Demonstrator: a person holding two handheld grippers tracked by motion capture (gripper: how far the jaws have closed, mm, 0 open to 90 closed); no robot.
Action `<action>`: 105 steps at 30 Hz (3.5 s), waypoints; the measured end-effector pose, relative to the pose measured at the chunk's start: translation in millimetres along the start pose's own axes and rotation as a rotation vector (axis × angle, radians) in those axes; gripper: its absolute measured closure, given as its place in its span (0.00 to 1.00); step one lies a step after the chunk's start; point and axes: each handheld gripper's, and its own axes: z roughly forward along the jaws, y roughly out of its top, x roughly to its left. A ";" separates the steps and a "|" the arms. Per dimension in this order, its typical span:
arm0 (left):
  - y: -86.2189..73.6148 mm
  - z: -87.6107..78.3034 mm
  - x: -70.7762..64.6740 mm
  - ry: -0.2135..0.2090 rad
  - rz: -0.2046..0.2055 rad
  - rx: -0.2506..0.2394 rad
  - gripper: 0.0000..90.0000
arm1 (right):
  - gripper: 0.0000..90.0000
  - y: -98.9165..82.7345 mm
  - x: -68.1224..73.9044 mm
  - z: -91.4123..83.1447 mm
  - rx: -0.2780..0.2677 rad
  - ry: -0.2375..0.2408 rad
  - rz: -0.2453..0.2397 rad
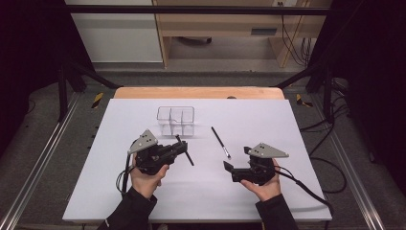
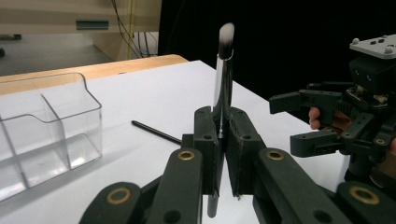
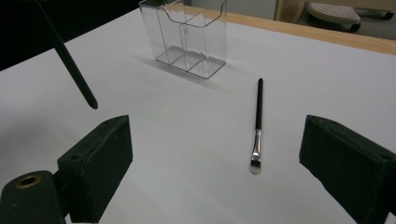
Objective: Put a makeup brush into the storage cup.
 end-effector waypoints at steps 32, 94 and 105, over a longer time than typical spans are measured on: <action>53.1 -2.3 19.3 0.079 0.062 0.012 0.92 | 0.07 -5.0 -19.3 -7.7 0.035 -0.078 0.015; 100.0 53.3 101.7 0.275 0.049 0.076 0.93 | 0.06 -5.9 -20.7 -6.5 0.042 -0.077 0.015; 94.6 67.1 114.9 0.302 0.029 0.098 0.93 | 0.06 -5.7 -20.8 -6.7 0.040 -0.077 0.016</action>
